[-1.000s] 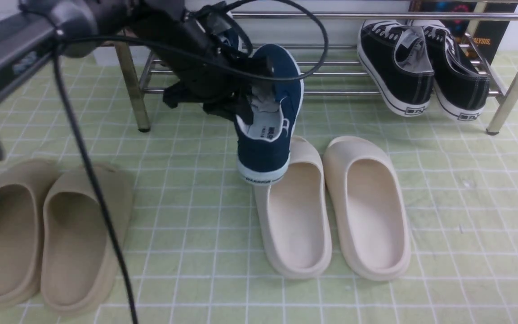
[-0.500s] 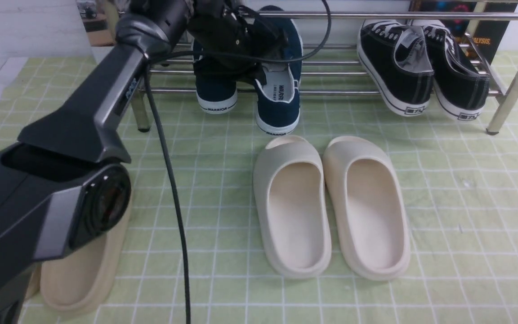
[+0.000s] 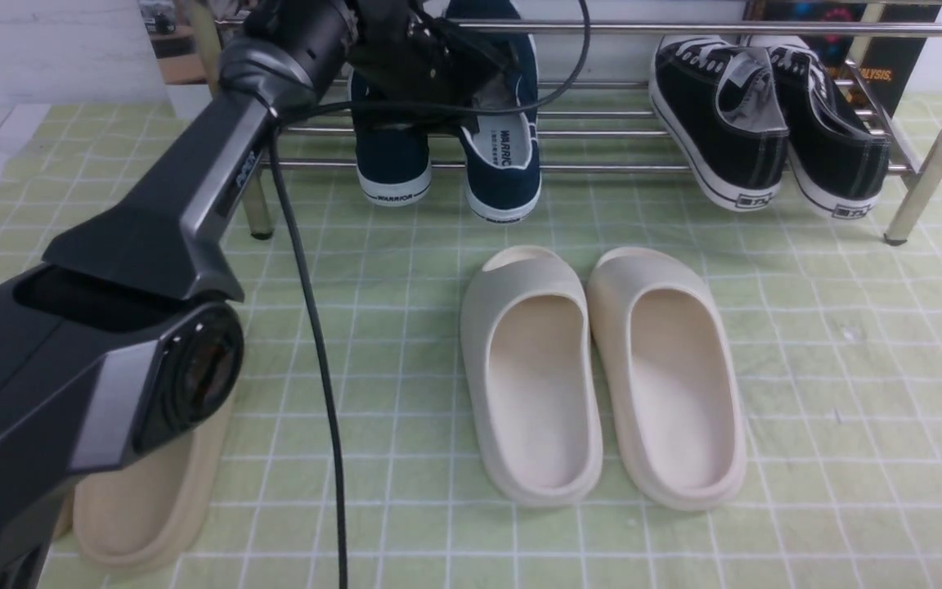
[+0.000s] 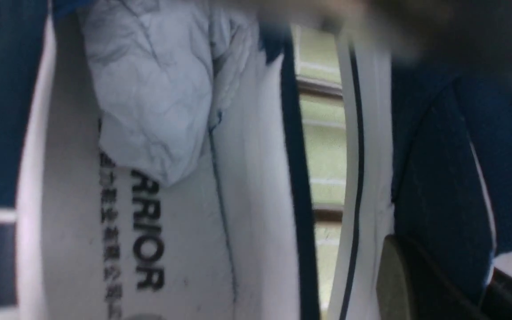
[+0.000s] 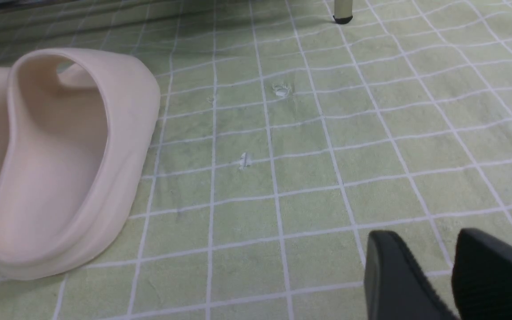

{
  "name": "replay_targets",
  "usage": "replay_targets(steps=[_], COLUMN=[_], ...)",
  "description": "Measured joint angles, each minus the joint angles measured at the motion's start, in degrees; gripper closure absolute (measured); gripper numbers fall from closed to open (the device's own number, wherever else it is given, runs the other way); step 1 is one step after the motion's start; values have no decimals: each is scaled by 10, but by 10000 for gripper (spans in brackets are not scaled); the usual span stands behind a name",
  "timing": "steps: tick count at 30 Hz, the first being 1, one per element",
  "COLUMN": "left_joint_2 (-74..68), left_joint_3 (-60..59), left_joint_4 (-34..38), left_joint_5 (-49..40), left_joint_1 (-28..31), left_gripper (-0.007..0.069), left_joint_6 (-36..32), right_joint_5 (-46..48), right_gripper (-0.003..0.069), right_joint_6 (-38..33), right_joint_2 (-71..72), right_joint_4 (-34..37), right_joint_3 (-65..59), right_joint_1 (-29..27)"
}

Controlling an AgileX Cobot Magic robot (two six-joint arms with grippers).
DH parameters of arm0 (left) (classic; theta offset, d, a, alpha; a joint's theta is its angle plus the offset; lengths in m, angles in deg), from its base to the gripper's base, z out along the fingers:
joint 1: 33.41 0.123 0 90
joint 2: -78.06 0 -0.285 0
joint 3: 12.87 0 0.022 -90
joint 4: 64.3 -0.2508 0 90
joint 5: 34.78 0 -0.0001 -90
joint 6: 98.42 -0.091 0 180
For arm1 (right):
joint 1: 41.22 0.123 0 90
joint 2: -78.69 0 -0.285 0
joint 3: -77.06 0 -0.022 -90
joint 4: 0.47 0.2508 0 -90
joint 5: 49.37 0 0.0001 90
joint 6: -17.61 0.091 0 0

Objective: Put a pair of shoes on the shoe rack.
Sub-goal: Use the left arm to put a shoe into the shoe rack

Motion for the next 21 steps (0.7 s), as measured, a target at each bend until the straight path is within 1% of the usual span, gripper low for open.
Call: replay_targets(steps=[4,10,11,13,15,16,17,18,20,21], left_joint_2=[-3,-8,-8,-8,-8,-8,-8,-8,-8,-6], left_joint_3=[0,0,0,0,0,1,1,1,2,3], left_joint_4=[11,11,11,11,12,12,12,13,14,15], left_joint_5=[-34,-16,-13,-11,-6,-1,-1,4,19,28], left_joint_1=[0,-1,-1,-1,-1,-1,-1,-1,-1,-1], left_gripper=[614,607,596,563,500,452,443,375,301,279], left_joint_6=[0,-31,-37,-44,-46,-49,-50,-54,-63,-66], right_joint_5=[0,0,0,0,0,0,0,0,0,0], right_gripper=[419,419,419,419,419,419,419,419,419,419], right_joint_6=[0,0,0,0,0,0,0,0,0,0], right_joint_2=[0,0,0,0,0,0,0,0,0,0], right_joint_4=[0,0,0,0,0,0,0,0,0,0], right_joint_3=[0,0,0,0,0,0,0,0,0,0], right_joint_1=[0,0,0,0,0,0,0,0,0,0])
